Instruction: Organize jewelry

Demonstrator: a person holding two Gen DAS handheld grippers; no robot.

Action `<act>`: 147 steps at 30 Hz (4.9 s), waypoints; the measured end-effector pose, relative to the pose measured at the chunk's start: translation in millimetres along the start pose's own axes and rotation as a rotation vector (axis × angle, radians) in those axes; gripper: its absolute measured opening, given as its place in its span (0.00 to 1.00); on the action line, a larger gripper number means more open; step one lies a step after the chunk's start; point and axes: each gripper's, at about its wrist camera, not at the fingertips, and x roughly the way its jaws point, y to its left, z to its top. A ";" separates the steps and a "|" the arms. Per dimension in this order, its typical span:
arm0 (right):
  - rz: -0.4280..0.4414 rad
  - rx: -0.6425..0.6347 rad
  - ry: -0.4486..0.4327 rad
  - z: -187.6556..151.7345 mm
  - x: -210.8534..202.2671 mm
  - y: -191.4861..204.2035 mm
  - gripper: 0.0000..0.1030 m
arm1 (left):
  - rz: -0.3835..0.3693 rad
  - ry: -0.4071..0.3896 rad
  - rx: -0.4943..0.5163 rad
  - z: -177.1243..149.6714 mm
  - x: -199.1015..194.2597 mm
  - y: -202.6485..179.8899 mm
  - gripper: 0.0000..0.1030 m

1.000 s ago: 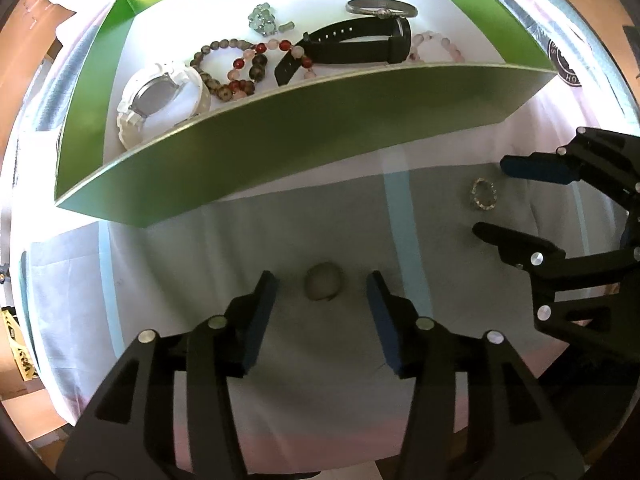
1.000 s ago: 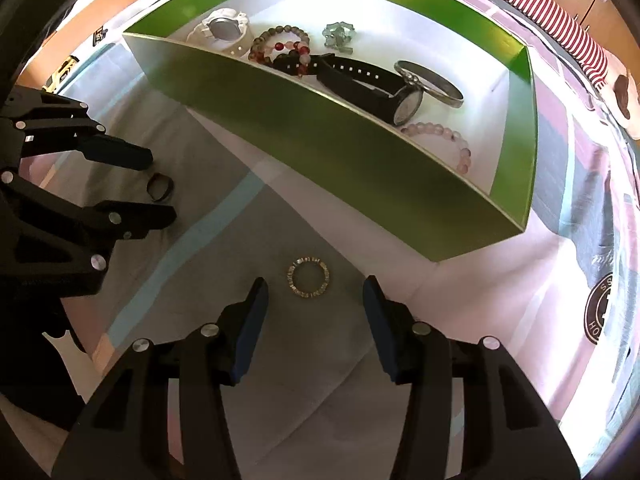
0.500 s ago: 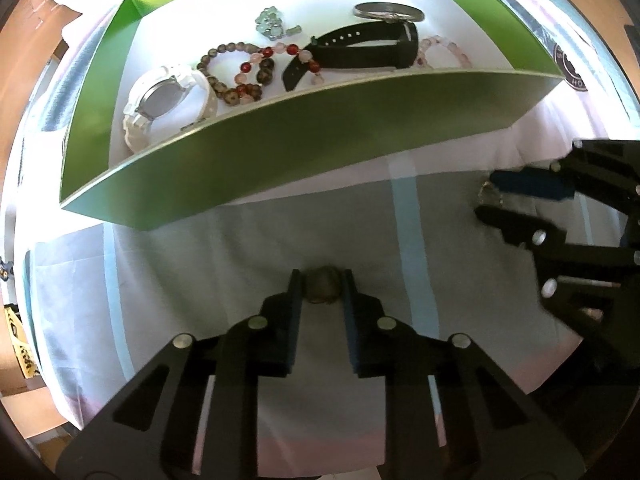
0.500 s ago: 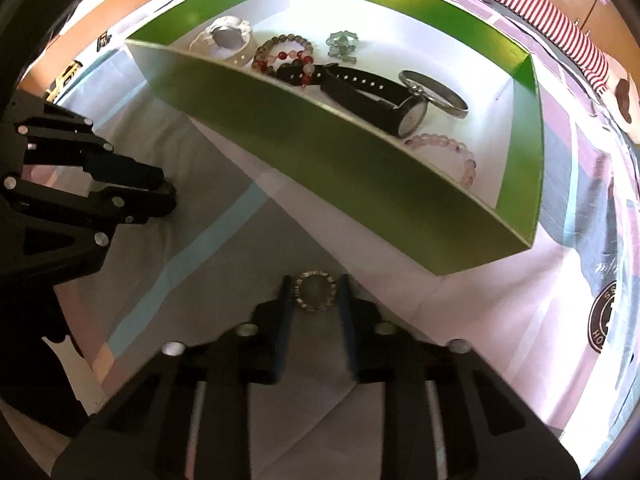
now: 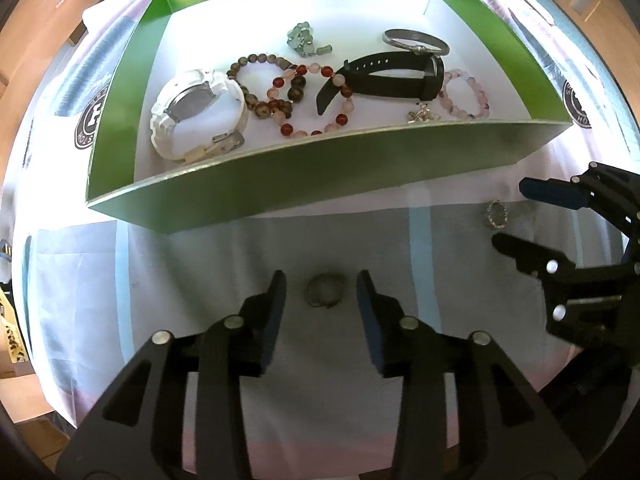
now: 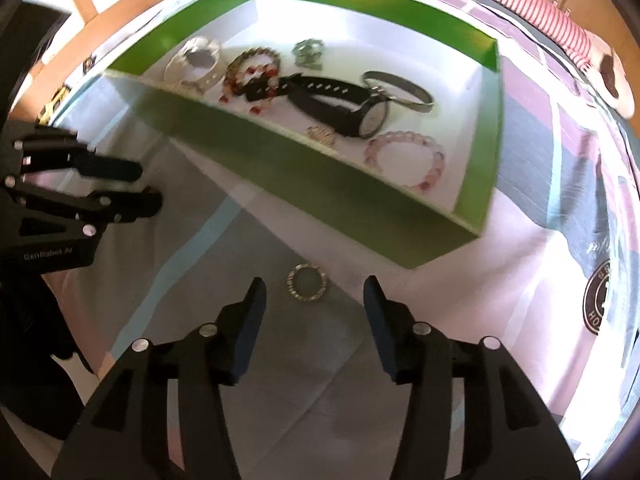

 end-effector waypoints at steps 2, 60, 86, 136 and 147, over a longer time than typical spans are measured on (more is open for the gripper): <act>-0.010 -0.024 0.011 -1.1 4.0 6.5 0.49 | 0.008 0.010 0.013 1.7 5.4 2.2 0.37; 0.128 -0.096 -0.009 -0.4 -15.5 26.4 0.75 | -0.106 -0.014 -0.045 0.1 0.6 4.6 0.64; 0.003 0.028 -0.045 -6.1 16.7 7.3 0.97 | 0.012 0.025 -0.063 7.4 38.4 -16.5 0.96; -0.072 -0.099 -0.056 -5.1 1.1 54.0 0.21 | 0.016 -0.047 -0.023 8.2 23.9 -19.3 0.53; -0.088 0.061 -0.025 -4.4 -13.3 1.0 0.21 | -0.136 -0.037 -0.033 14.5 16.3 -29.0 0.23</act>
